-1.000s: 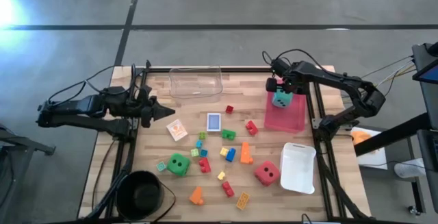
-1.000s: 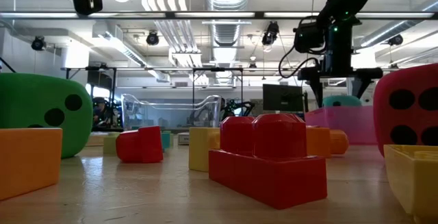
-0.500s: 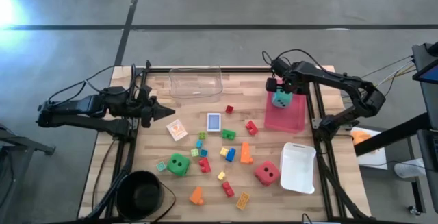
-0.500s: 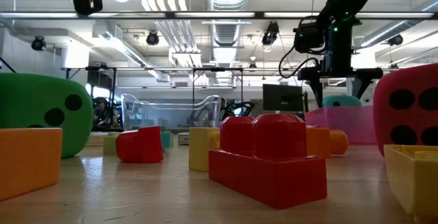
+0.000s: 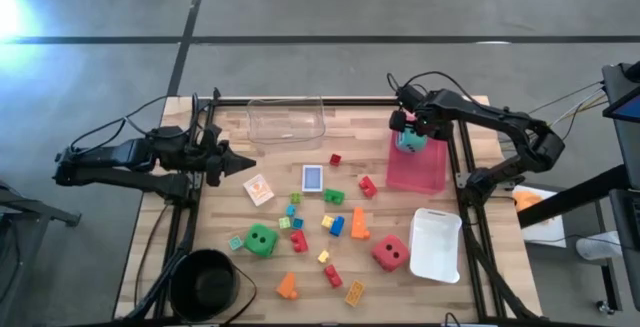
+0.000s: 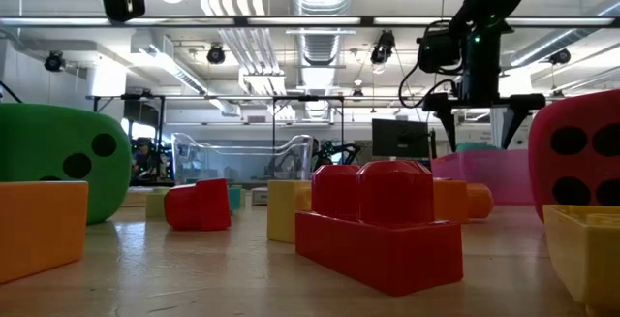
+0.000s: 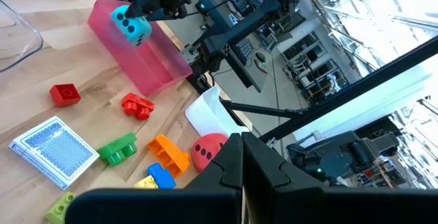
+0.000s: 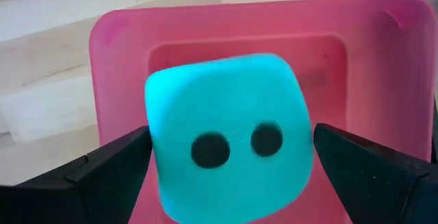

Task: Pick & Place Toys
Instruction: Put the blue dice into the red bin

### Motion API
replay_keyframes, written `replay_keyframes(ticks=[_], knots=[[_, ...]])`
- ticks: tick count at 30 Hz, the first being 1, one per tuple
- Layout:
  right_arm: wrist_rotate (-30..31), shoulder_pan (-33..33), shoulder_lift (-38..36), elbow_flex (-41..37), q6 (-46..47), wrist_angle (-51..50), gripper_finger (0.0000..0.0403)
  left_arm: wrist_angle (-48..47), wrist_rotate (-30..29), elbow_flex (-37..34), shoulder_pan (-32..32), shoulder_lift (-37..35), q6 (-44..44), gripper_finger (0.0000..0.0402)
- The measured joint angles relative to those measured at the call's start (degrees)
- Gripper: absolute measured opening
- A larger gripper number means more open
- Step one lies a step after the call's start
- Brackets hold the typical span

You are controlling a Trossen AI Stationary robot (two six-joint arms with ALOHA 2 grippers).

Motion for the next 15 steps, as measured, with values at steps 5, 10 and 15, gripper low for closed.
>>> replay_keyframes(ticks=[5,10,15], knots=[[0.1,-0.14,-0.02,0.0,-0.27,0.06,0.04,0.0,-0.01,-0.01,-0.02,0.0,0.0,0.0002],[-0.65,-0.15,-0.02,0.0,-0.8,1.46,0.04,-0.01,-0.01,-0.01,0.0,0.0,0.0,0.0002],[-1.75,-0.09,-0.1,0.65,-2.09,2.07,0.04,0.01,-0.01,-0.01,0.0,0.0,0.02,0.0002]])
